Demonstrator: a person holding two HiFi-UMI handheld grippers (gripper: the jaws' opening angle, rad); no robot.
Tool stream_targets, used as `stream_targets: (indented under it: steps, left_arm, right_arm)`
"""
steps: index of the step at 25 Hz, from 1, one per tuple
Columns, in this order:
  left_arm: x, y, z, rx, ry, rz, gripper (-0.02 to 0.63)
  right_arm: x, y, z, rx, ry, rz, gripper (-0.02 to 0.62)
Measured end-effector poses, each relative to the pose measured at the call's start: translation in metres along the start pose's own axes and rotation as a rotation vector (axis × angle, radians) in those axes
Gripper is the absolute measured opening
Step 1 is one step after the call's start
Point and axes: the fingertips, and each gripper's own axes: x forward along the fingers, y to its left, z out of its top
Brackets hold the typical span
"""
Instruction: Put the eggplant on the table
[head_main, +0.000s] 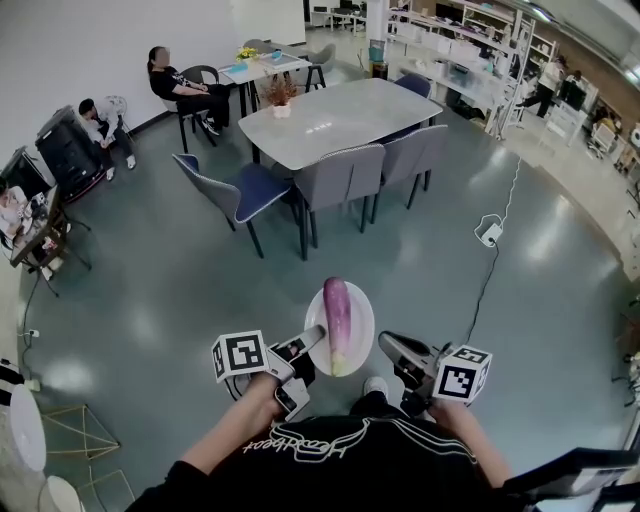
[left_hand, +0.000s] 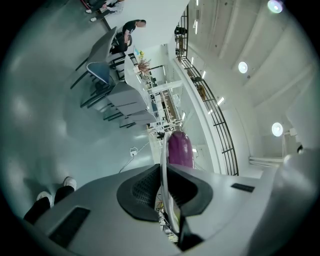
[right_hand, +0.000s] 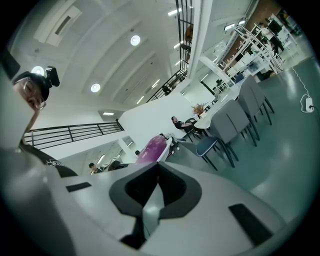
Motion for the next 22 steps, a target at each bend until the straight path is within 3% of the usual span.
stream_targets:
  steps: [12, 22]
  left_arm:
    - [0.044, 0.005, 0.032, 0.005, 0.004, 0.028, 0.034]
    - [0.139, 0.029, 0.095, -0.048, -0.013, 0.072, 0.034]
  right_arm:
    - [0.014, -0.05, 0.034, 0.04, -0.031, 0.014, 0.006]
    - [0.049, -0.151, 0.096, 0.089, -0.001, 0.024, 0.006]
